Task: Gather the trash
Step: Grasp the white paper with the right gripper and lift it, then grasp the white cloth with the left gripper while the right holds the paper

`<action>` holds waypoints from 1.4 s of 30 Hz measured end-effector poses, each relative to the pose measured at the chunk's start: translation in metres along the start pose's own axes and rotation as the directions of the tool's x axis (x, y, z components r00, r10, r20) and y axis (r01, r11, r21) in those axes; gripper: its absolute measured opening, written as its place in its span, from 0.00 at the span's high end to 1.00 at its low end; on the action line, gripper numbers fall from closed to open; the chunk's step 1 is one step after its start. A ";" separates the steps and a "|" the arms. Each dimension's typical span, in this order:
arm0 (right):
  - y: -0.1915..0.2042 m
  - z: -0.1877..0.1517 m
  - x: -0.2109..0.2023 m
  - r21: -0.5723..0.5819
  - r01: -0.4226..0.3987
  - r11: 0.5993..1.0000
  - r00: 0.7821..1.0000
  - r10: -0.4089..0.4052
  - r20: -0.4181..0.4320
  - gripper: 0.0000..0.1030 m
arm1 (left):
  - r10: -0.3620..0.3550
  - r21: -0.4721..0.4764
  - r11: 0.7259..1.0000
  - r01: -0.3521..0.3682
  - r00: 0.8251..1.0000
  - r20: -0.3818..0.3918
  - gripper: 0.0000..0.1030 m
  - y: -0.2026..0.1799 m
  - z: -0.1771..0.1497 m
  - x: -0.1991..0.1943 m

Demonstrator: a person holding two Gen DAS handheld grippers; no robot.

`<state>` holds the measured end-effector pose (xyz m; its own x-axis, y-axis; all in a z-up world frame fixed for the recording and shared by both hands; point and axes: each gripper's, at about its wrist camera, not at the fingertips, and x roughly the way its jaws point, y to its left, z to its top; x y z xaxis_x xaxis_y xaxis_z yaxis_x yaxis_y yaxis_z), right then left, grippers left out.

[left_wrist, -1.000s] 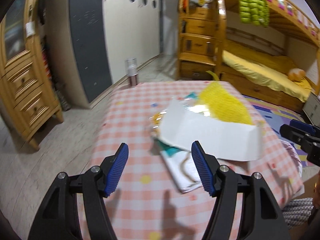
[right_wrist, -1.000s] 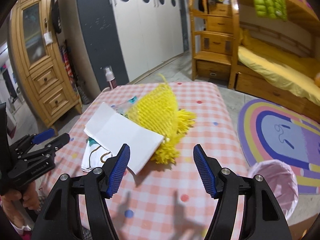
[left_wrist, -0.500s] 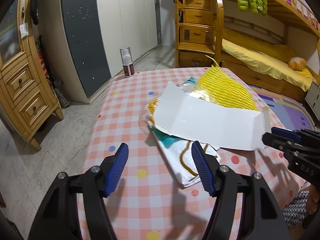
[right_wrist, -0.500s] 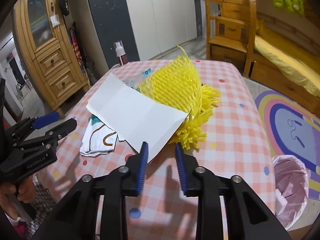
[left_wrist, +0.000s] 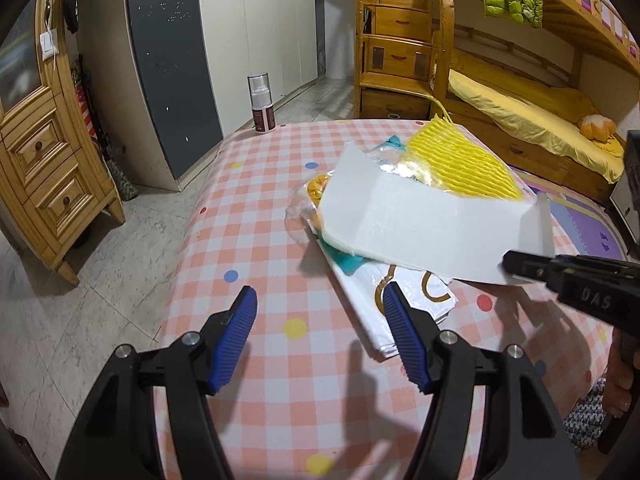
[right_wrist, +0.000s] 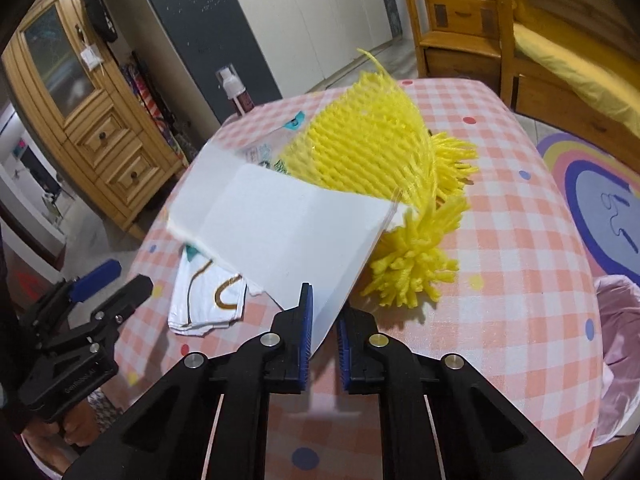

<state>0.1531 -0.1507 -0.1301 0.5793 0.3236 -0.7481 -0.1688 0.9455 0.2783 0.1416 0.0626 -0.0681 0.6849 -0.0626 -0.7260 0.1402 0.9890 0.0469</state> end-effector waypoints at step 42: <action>-0.025 -0.003 -0.105 0.000 0.147 0.989 0.869 -0.129 0.477 0.99 | 0.016 -0.019 1.000 -0.019 0.990 -0.142 0.61 -0.046 -0.002 0.033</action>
<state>0.0946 -0.2078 -0.0604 0.9059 0.1427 -0.3988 -0.0822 0.9829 0.1651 0.1566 0.0152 -0.0958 0.5789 -0.0272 -0.8149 0.1137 0.9924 0.0476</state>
